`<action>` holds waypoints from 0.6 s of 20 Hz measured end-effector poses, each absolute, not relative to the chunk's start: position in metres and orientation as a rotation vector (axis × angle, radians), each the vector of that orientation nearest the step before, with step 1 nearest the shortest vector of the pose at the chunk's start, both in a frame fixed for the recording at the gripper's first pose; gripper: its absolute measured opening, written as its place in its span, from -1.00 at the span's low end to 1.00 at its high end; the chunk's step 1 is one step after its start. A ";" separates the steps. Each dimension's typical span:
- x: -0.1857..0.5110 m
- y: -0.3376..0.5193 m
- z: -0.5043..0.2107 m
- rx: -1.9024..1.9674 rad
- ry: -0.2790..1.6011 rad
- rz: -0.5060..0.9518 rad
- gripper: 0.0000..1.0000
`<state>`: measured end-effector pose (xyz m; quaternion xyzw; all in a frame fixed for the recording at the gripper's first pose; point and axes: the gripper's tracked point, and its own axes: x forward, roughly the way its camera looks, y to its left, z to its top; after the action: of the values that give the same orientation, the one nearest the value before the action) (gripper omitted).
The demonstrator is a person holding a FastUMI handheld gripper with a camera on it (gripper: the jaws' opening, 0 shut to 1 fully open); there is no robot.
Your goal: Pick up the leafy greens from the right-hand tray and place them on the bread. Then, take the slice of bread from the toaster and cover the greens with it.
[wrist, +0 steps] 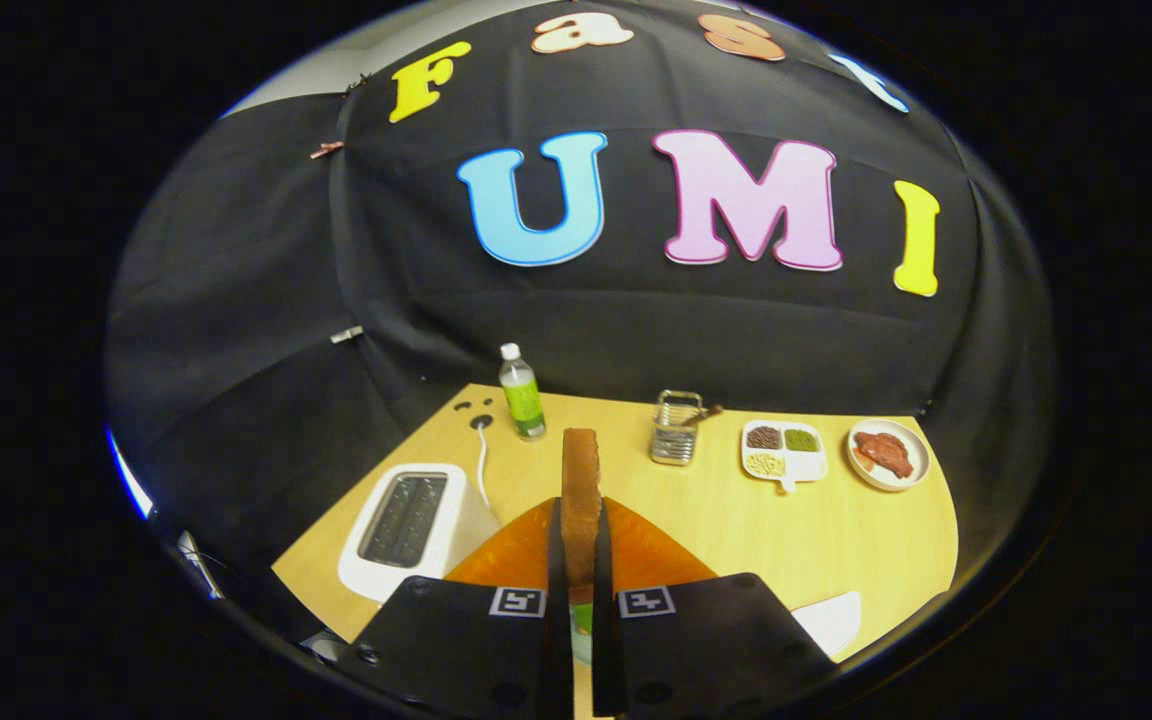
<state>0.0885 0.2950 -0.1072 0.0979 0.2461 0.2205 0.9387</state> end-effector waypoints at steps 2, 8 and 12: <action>0.085 0.283 -0.137 0.225 0.539 0.432 -0.77; 0.078 0.298 -0.205 0.417 0.655 0.418 -0.77; 0.078 0.310 -0.227 0.526 0.717 0.408 -0.77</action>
<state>0.0779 0.3099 -0.2268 0.2524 0.3442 0.1960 0.8828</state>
